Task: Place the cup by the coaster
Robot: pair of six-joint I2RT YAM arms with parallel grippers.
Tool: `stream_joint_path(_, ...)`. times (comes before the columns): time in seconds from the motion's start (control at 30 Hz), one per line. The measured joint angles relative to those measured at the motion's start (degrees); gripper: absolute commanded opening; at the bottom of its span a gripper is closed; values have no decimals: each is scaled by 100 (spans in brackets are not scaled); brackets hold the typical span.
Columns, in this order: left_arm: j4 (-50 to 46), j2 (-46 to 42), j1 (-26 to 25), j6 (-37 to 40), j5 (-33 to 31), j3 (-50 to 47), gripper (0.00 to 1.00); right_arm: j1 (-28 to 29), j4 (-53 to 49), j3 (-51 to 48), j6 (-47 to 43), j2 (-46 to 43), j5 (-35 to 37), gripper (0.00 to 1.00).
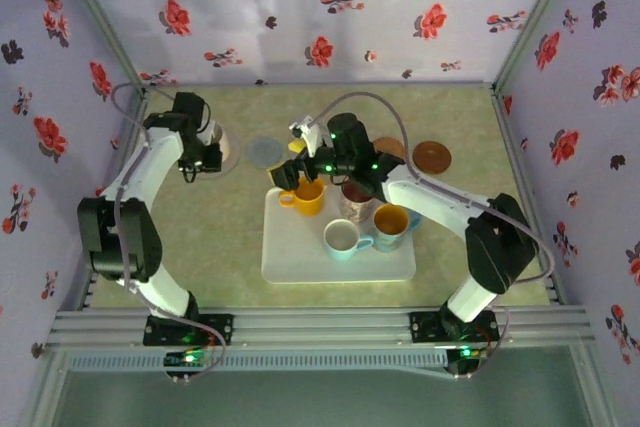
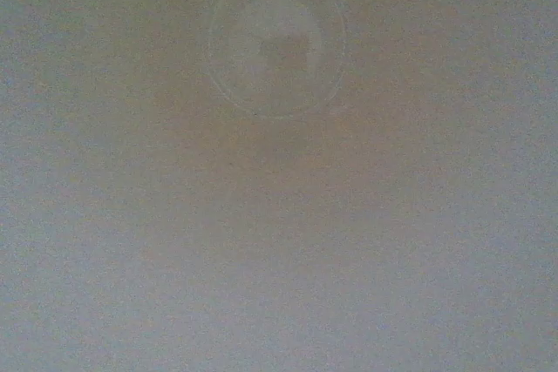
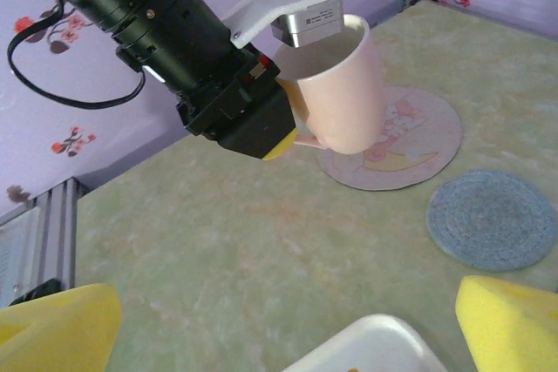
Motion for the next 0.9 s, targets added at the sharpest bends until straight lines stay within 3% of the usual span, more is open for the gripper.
stream_joint_path(0.3, 168, 892, 173, 284, -26, 667, 0, 72, 584, 2, 321, 308, 479, 100)
stream_joint_path(0.9, 256, 1742, 345, 332, -306, 1075, 0, 70, 551, 92, 365, 387, 774, 100)
